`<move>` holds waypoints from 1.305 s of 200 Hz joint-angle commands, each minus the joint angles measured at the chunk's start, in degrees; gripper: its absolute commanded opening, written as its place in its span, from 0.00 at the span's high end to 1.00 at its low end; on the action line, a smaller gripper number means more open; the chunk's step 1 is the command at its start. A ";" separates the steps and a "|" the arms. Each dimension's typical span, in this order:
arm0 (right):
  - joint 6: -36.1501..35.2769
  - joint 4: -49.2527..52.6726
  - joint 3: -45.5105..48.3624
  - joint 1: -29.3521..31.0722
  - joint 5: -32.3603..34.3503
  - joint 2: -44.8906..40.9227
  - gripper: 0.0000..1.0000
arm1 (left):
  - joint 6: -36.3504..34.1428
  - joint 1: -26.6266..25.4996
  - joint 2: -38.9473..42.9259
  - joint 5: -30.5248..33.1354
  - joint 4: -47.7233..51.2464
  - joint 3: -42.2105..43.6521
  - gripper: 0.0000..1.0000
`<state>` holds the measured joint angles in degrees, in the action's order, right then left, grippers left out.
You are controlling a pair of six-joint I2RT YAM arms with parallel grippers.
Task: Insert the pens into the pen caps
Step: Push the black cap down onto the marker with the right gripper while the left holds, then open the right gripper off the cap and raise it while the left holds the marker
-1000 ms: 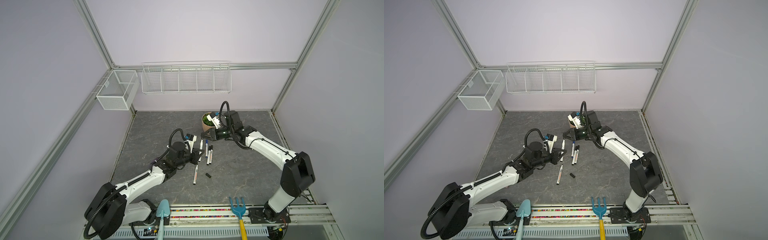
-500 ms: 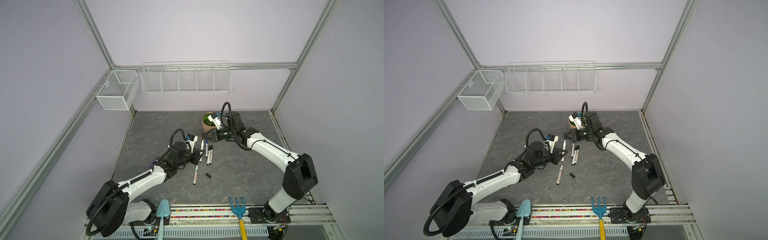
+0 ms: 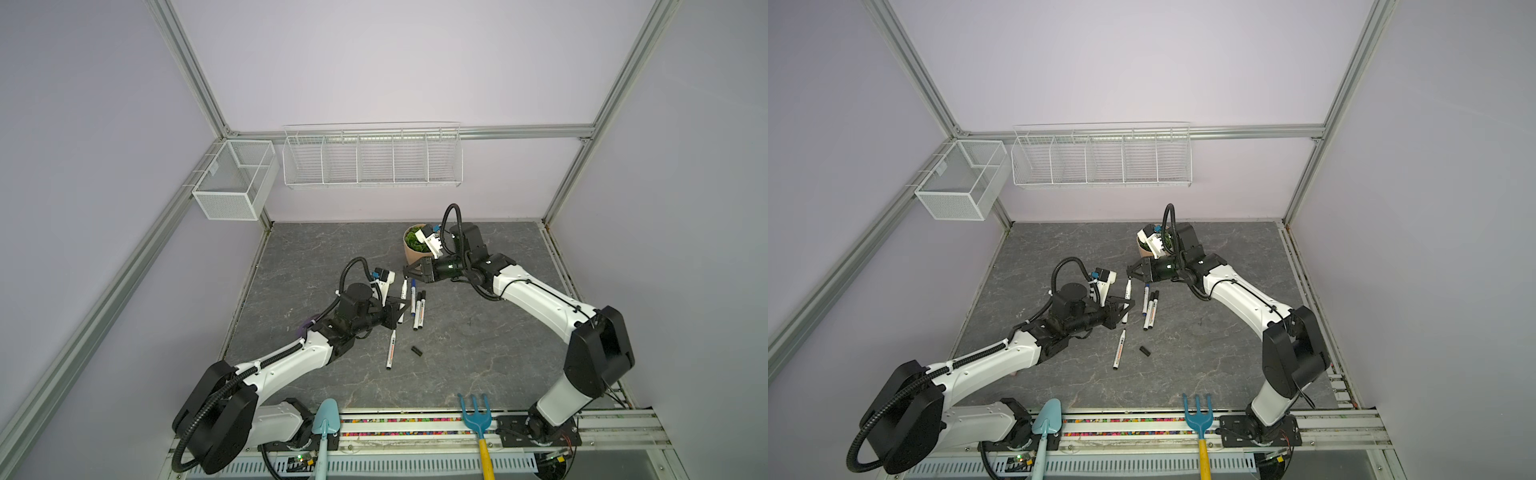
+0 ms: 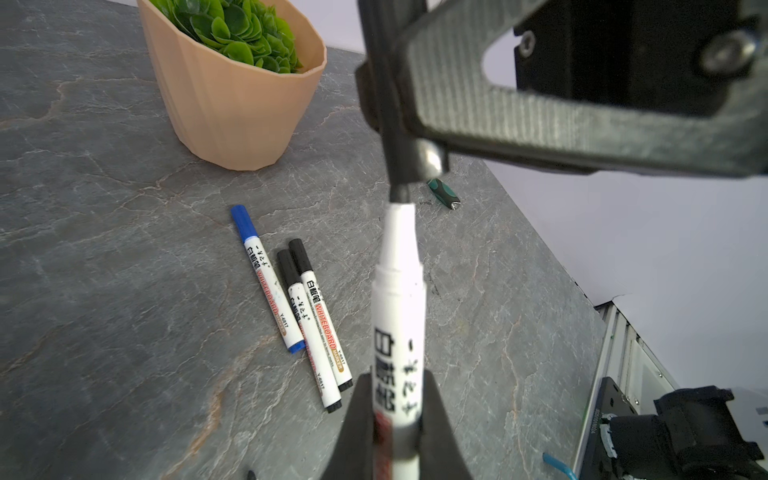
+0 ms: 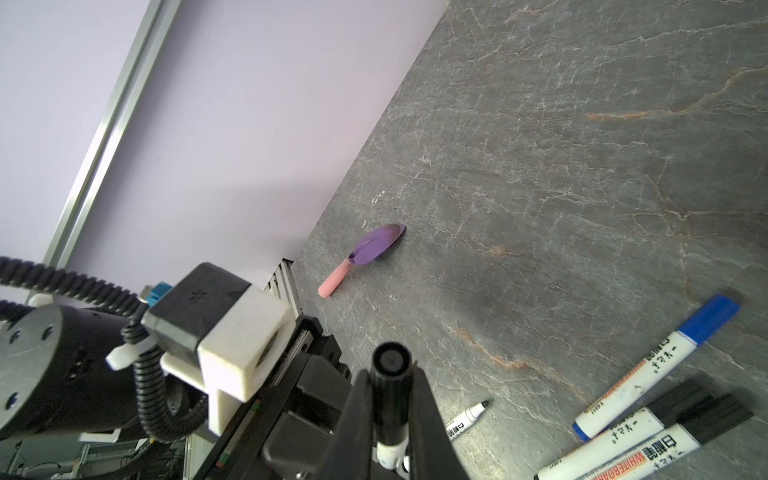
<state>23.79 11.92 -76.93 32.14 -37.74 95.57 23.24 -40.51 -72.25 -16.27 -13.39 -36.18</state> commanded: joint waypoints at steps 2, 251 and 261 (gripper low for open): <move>-0.49 0.64 -1.43 0.26 -0.03 1.28 0.88 | -0.83 0.26 1.38 0.83 -1.05 -0.21 1.00; -3.96 3.98 1.60 0.38 -8.71 -4.05 0.88 | 0.63 2.53 -4.52 3.00 -11.71 -6.45 1.00; -5.26 5.48 1.36 0.31 -9.48 -4.42 0.88 | -0.64 2.55 -4.83 3.33 -11.84 -7.73 1.00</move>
<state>21.89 11.38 -76.12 31.20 -39.03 94.35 23.42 -39.79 -76.16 -16.93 -19.09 -38.87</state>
